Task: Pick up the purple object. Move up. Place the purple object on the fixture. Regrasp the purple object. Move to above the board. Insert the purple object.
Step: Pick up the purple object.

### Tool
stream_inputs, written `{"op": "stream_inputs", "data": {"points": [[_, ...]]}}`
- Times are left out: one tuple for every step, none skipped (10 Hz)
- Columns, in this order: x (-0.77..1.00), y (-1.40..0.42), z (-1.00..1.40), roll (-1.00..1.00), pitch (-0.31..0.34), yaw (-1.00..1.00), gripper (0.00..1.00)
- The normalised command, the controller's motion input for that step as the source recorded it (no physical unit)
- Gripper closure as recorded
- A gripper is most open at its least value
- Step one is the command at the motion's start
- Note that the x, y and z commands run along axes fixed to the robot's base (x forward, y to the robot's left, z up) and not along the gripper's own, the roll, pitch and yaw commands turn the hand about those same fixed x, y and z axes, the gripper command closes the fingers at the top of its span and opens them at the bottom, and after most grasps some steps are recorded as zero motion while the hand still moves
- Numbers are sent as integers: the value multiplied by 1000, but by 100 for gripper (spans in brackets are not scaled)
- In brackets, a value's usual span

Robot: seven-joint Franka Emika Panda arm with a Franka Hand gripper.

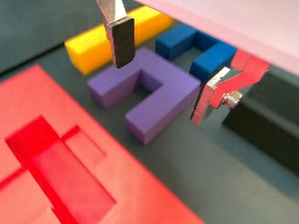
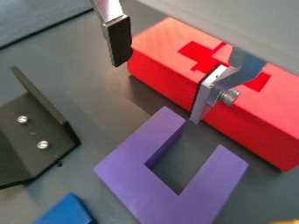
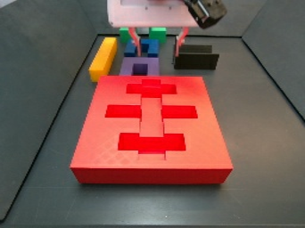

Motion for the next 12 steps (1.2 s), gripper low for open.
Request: {"op": "stream_inputs", "data": {"points": [[189,-117,-454,76,0,63,0],[143,-17,-406,77,0,69,0],[91,0,-320,70,19,83,0],[0,29,-306,100,33,14,0],[-103,26,-371,174,41,0,0],[-260,9,-377,187,33,0,0],[-269,0,-340,166,17,0,0],[-177,0,-294,124,4,0,0],[-49,0,-169,19,0,34,0],[0,0,-146,0,0,43,0],[0,0,-154,0,-10,51,0],[0,0,-29,0,0,57,0]]}}
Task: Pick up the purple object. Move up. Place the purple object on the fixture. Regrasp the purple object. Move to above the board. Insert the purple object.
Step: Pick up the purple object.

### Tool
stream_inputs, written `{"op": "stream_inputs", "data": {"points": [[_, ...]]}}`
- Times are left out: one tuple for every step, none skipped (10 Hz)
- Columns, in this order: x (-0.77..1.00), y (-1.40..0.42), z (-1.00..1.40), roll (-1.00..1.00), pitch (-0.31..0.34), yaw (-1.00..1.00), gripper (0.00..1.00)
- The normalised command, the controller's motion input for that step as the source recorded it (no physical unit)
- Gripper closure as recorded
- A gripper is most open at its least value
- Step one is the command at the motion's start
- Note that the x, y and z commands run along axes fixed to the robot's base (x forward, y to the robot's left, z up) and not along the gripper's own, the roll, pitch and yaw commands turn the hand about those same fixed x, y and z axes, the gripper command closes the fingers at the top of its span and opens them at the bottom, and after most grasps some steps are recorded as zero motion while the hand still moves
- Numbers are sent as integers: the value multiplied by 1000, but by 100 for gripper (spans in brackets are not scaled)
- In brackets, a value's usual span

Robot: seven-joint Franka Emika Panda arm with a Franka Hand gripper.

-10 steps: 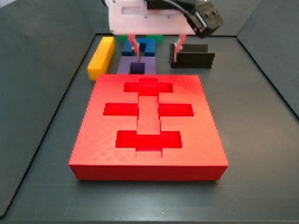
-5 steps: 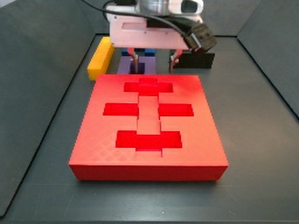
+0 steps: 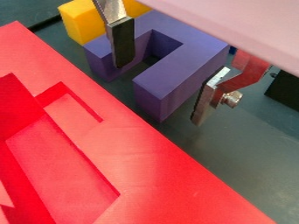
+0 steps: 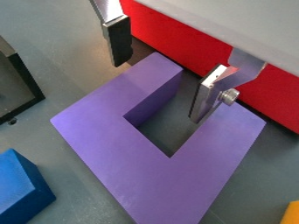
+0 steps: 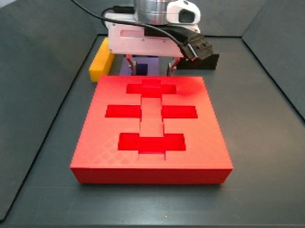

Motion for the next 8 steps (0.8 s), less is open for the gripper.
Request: {"op": "stream_inputs", "data": {"points": [[0,0,-6,9,0,0,0],[0,-146,-77,29,0,0,0],[0,0,0,11,0,0,0],[3,20,-23,0,0,23,0],[0,0,-49,0,0,0,0],[3,46,-20,0,17,0,0],[0,0,0,6,0,0,0],[0,0,0,17,0,0,0]]}}
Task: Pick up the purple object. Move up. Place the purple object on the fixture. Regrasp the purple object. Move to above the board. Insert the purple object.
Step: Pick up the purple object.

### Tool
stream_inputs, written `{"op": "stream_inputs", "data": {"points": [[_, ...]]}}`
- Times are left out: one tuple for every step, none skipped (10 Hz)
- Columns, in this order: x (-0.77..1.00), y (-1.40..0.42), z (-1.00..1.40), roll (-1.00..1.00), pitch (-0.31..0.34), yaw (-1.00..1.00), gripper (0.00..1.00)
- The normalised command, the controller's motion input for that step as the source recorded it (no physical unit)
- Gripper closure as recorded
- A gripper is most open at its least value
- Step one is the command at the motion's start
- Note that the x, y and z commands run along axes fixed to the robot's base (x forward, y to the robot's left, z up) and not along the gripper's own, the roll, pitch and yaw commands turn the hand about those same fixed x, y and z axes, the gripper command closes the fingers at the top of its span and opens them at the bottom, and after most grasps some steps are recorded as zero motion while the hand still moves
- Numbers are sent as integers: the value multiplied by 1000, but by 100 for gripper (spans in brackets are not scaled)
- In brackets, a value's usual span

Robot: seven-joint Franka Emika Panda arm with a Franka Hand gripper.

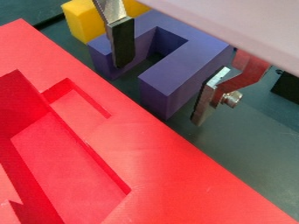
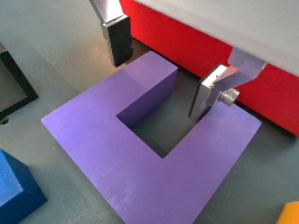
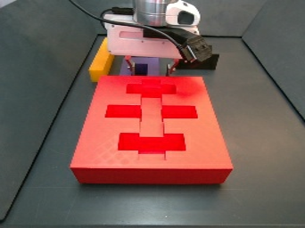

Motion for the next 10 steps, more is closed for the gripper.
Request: {"op": "stream_inputs", "data": {"points": [[0,0,0,0,0,0,100],[0,0,0,0,0,0,100],[0,0,0,0,0,0,100],[0,0,0,0,0,0,100],[0,0,0,0,0,0,100],[0,0,0,0,0,0,100],[0,0,0,0,0,0,100],[0,0,0,0,0,0,100],[0,0,0,0,0,0,100],[0,0,0,0,0,0,100]]}}
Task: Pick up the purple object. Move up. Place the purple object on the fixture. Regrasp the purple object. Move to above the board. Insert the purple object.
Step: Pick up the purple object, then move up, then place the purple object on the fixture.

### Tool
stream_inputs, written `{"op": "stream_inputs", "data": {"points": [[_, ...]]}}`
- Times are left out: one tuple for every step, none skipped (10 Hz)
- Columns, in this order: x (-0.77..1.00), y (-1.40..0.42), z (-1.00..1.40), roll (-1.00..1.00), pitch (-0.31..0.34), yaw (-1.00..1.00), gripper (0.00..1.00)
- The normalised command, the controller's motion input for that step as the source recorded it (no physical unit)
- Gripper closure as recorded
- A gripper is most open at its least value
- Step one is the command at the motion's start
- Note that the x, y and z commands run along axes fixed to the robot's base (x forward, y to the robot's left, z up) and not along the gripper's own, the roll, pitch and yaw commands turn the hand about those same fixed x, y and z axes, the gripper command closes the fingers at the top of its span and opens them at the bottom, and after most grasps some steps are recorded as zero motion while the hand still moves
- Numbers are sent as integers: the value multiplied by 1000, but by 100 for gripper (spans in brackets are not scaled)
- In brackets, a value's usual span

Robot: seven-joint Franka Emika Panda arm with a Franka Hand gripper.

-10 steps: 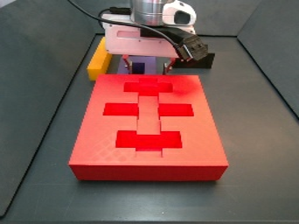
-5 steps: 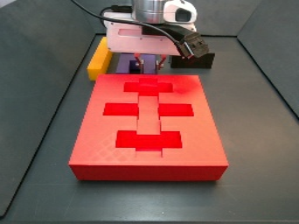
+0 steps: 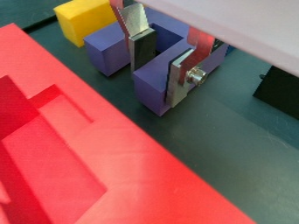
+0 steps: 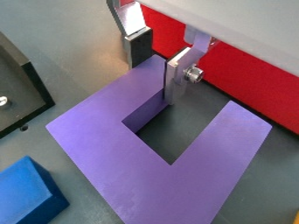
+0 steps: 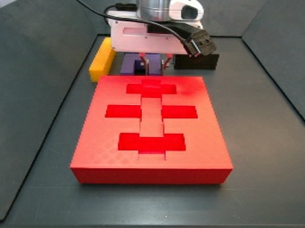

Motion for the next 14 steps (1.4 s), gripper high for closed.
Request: {"op": "stream_inputs", "data": {"points": [[0,0,0,0,0,0,100],[0,0,0,0,0,0,100],[0,0,0,0,0,0,100],[0,0,0,0,0,0,100],[0,0,0,0,0,0,100],[0,0,0,0,0,0,100],[0,0,833,0,0,0,100],[-64,-97,747,-14,44,37,100],[-82,-89,608,-20,63,45,100],[-24,-26,246,-38,30,27,100],[-114,0,-120,0,0,0,100],[-94,0,-117,0,0,0,100],[-129,-6,-140,0,0,0,100],[-109,0,-100,0,0,0,100]]}}
